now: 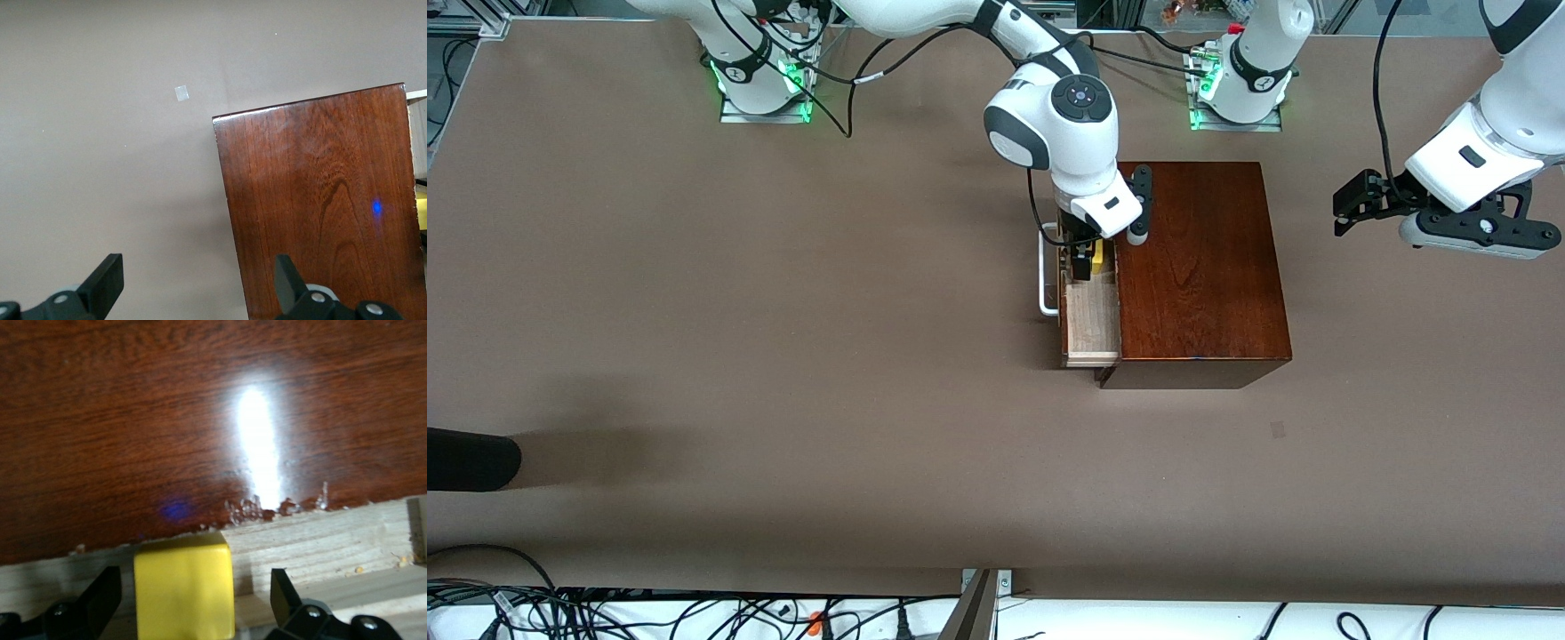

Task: Open drawer, take yellow block, close drawer
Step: 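Lower the right gripper and close it on the yellow cube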

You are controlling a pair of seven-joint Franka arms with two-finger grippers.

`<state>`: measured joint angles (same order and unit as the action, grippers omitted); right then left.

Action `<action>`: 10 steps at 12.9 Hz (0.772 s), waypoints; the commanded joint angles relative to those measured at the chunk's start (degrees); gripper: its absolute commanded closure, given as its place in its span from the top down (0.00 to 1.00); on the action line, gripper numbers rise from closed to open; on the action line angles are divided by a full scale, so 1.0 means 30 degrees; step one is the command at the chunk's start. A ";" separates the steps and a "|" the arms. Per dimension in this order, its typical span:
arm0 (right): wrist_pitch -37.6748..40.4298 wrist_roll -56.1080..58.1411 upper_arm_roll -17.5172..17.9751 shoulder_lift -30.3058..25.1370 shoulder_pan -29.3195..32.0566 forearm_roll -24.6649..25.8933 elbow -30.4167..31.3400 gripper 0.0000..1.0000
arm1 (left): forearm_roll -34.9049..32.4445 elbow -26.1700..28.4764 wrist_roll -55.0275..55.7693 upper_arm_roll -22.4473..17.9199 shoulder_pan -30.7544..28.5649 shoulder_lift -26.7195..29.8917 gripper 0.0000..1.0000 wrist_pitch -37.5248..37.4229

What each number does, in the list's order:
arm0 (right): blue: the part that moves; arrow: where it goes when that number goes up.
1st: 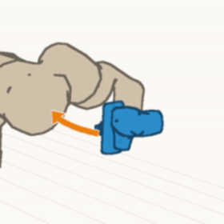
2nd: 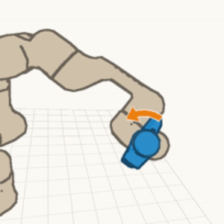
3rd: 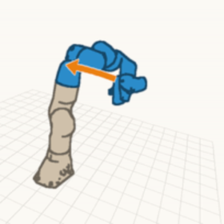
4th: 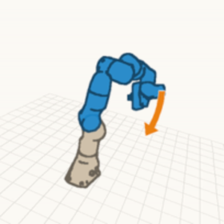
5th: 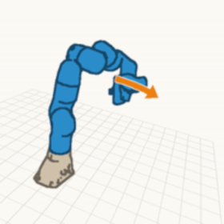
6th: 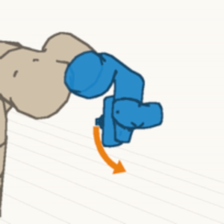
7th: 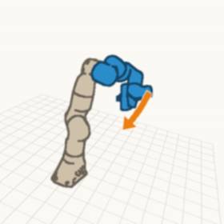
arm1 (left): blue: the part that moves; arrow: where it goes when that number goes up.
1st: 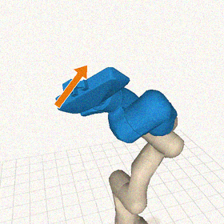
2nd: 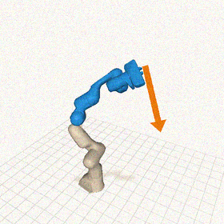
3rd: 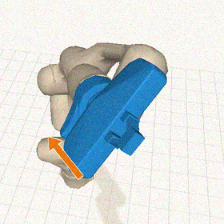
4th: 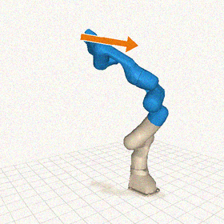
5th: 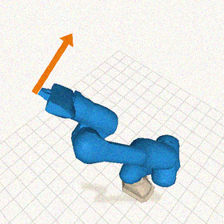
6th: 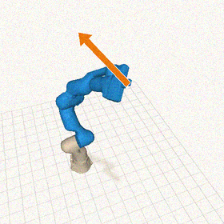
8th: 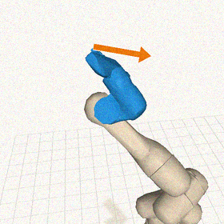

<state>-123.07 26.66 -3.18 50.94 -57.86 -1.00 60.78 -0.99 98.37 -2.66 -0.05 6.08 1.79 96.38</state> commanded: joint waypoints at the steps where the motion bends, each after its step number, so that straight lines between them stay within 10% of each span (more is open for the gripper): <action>1: -0.0020 0.0255 0.0063 0.0511 -0.0019 0.0246 -0.0778 0.58 | -0.0199 -0.0123 -0.0460 -0.0070 -0.0149 0.0076 1.00 -0.0310; 4: 0.0651 0.0197 0.0005 0.0306 0.0039 0.0188 -0.0778 0.03 | -0.0199 -0.0123 -0.0460 -0.0070 -0.0150 0.0076 1.00 -0.0398; 10: 0.3842 0.0050 0.0034 -0.1447 0.0595 -0.0105 -0.2564 0.00 | -0.0169 -0.0123 -0.0372 -0.0070 -0.0150 0.0076 1.00 -0.0399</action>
<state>-115.40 26.88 -3.71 48.98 -57.14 -1.02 54.67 -0.99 98.37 -2.74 -0.31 5.90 1.79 95.97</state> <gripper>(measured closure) 0.445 0.000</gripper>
